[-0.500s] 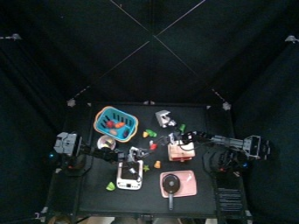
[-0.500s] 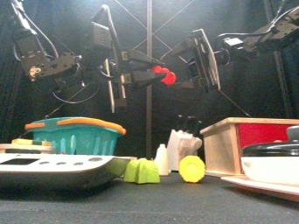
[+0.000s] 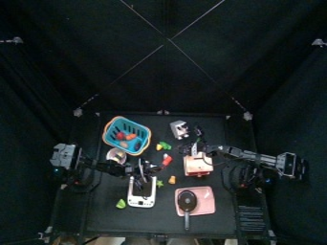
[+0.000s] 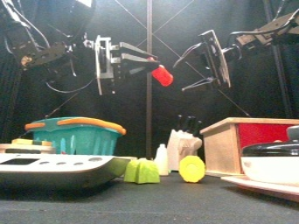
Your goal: Stand up ketchup
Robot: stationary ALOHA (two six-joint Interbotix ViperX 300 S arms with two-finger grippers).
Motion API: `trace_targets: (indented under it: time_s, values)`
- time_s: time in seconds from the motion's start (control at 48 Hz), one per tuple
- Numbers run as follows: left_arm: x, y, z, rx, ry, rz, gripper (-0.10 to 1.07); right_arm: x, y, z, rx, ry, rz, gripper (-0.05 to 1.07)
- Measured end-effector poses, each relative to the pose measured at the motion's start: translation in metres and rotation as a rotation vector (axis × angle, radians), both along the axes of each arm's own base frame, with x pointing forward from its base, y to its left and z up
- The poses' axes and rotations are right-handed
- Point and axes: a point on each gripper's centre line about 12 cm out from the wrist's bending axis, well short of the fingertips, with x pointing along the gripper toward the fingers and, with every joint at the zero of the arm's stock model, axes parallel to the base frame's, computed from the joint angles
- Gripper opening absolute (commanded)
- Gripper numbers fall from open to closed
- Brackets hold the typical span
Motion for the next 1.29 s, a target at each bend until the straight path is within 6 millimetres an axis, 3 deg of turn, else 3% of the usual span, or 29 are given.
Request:
trace_targets:
  time_s: [0.312,0.583,0.792,1.021,1.292]
  values:
    - [-0.013,0.032,0.012,-0.392,0.137,0.024,0.53,-0.009,0.009,0.002,-0.055,0.003,-0.051,0.98]
    - [-0.020,0.054,0.008,-0.589,0.321,0.128,0.53,-0.005,0.011,-0.016,-0.073,0.066,-0.048,0.98]
    - [-0.019,0.075,0.008,-0.716,0.365,0.216,0.53,0.000,0.013,-0.026,-0.087,0.103,-0.031,0.98]
    - [-0.011,0.094,-0.017,-0.856,0.426,0.312,0.53,0.005,0.015,-0.038,-0.088,0.142,-0.014,0.98]
    - [0.003,0.099,-0.053,-0.911,0.490,0.368,0.54,0.007,0.016,-0.043,-0.091,0.158,-0.007,0.98]
